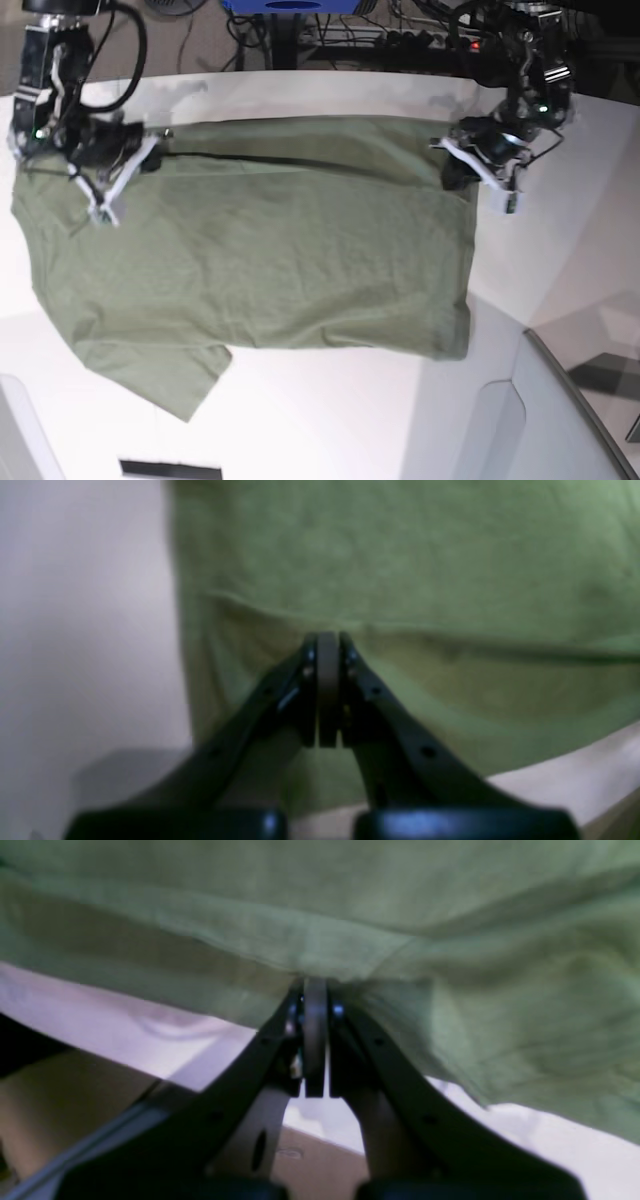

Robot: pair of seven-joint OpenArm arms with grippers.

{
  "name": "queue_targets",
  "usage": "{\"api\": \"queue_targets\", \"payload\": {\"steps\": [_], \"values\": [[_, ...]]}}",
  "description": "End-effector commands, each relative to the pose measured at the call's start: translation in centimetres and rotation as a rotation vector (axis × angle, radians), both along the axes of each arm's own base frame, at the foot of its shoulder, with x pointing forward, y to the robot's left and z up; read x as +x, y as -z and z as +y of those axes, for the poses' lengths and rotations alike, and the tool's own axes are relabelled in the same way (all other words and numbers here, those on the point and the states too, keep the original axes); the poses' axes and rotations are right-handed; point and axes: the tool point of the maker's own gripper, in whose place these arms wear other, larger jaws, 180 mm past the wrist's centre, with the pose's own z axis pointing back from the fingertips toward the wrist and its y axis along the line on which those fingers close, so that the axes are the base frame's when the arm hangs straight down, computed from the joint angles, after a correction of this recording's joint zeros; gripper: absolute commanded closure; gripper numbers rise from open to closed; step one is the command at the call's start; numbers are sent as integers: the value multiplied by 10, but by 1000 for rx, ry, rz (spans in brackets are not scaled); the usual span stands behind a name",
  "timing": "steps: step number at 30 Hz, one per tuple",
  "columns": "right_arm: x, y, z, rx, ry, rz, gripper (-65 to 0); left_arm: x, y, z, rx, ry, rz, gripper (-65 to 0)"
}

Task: Layout the t-shirt on the table in an organized manner, then fold the t-shirt properly
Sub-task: 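Move the right gripper along the shirt edge and pinch the fabric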

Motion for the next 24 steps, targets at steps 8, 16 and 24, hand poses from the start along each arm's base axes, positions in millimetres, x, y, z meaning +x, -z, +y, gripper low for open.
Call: {"api": "queue_targets", "payload": {"steps": [8,16,24], "values": [[5,3,-7,18,39,-49,0,4,10,14,40,-9,-3,0],[19,-5,-8,15,43,-84,0,13,-21,42,85,-76,-87,0],[45,-17,-95,-33,284,-134,0,15,-35,45,103,-73,-124,0]]}}
